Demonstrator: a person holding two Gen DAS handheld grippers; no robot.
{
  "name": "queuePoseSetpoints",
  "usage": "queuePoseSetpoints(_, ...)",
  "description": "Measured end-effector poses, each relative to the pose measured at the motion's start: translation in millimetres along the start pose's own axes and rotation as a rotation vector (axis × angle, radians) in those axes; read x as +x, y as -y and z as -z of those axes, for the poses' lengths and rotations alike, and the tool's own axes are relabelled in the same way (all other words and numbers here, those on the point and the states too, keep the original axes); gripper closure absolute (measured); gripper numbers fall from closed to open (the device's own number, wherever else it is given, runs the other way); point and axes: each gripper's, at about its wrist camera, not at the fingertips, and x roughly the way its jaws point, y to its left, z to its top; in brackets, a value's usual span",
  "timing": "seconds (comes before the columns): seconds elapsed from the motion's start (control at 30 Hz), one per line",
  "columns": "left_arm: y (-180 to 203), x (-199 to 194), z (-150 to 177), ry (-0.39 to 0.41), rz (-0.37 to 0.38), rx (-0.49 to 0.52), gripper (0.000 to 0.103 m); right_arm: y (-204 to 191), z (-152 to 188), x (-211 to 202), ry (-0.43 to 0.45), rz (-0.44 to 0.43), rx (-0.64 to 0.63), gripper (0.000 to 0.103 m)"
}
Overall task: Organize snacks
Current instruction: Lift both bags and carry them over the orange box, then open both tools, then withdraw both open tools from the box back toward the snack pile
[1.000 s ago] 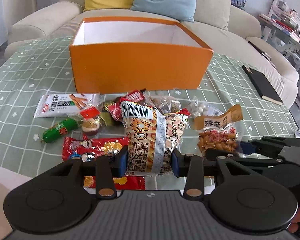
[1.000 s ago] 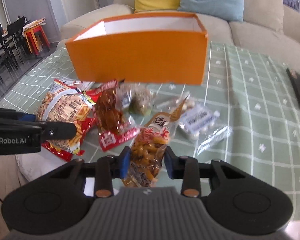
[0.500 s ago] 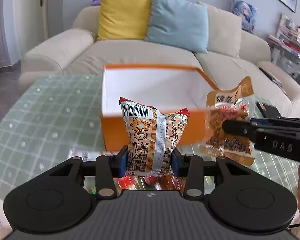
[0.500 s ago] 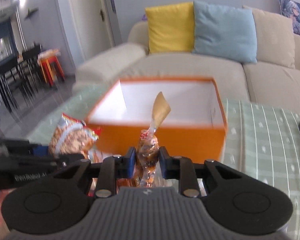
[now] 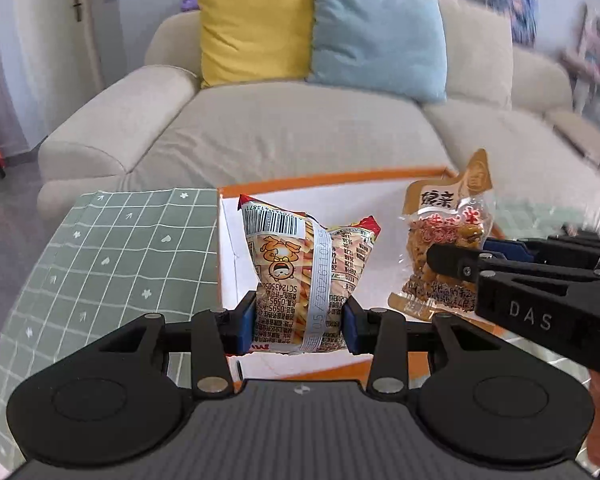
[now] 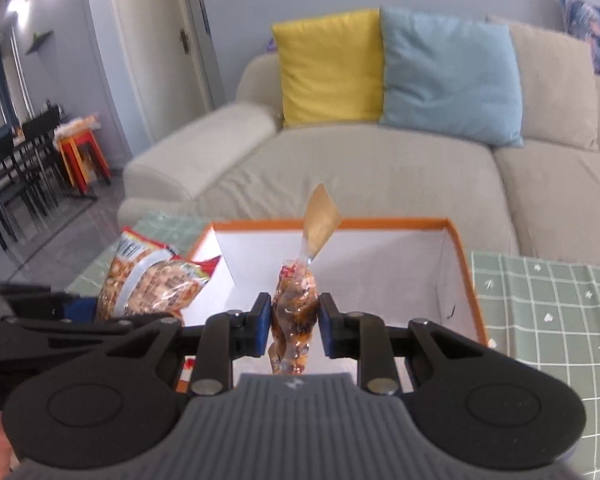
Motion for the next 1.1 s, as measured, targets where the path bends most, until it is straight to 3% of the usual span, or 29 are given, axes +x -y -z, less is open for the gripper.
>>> queuePoseSetpoints(0.27, 7, 53, -6, -0.169, -0.032, 0.112, 0.056, 15, 3, 56, -0.189, -0.031, 0.018, 0.081)
queuePoseSetpoints(0.43, 8, 73, -5, -0.266, -0.036, 0.122, 0.056, 12, 3, 76, -0.276, -0.034, 0.001, 0.082)
queuePoseSetpoints(0.7, 16, 78, -3, -0.292, -0.094, 0.196, 0.056, 16, 11, 98, -0.363, -0.039, 0.027, 0.082)
queuePoseSetpoints(0.83, 12, 82, -5, -0.319, -0.105, 0.179, 0.055, 18, 15, 104, -0.393, -0.021, 0.030, 0.082)
queuePoseSetpoints(0.93, 7, 88, -6, -0.342, -0.114, 0.156, 0.049, 19, 17, 110, -0.421, -0.007, 0.047, 0.081)
queuePoseSetpoints(1.1, 7, 89, -6, -0.329, -0.148, 0.162, 0.048, 12, 17, 113, -0.427, -0.002, 0.026, 0.080)
